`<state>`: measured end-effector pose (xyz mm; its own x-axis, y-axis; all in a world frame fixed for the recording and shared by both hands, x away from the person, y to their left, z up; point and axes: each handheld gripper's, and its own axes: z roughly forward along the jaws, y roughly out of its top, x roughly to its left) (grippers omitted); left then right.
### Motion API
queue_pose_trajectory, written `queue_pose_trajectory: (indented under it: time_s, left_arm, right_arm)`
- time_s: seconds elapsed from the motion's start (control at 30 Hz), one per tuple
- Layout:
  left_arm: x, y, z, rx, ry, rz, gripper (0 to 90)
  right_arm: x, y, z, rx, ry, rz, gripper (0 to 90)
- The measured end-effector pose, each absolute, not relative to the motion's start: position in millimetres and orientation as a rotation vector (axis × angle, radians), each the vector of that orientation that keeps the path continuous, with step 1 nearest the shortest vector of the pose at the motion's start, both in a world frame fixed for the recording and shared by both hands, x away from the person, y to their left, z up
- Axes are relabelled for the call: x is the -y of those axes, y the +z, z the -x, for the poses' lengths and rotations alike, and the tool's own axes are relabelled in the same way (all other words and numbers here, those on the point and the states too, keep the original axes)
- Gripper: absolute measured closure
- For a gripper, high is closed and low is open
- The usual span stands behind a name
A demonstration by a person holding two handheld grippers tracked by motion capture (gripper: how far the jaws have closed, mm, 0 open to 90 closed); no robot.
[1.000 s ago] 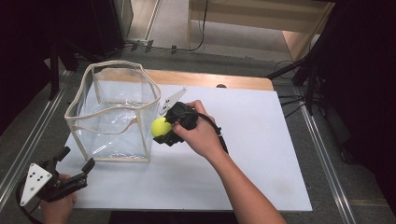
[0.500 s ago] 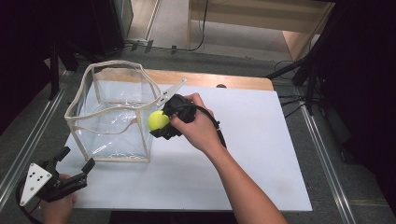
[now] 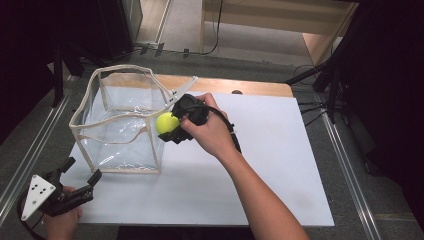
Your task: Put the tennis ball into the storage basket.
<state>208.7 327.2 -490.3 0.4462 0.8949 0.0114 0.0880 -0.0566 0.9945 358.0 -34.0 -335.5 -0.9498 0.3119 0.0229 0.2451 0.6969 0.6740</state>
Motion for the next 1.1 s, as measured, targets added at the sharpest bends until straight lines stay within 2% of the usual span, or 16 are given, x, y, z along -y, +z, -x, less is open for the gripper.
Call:
queue_pose_trajectory:
  time_s: [1.1]
  left_arm:
    - [-327,-490,-209,-0.913,0.830,-1.480,10.4]
  right_arm:
    - [16,-305,-381,-2.789,1.120,-0.439,23.2]
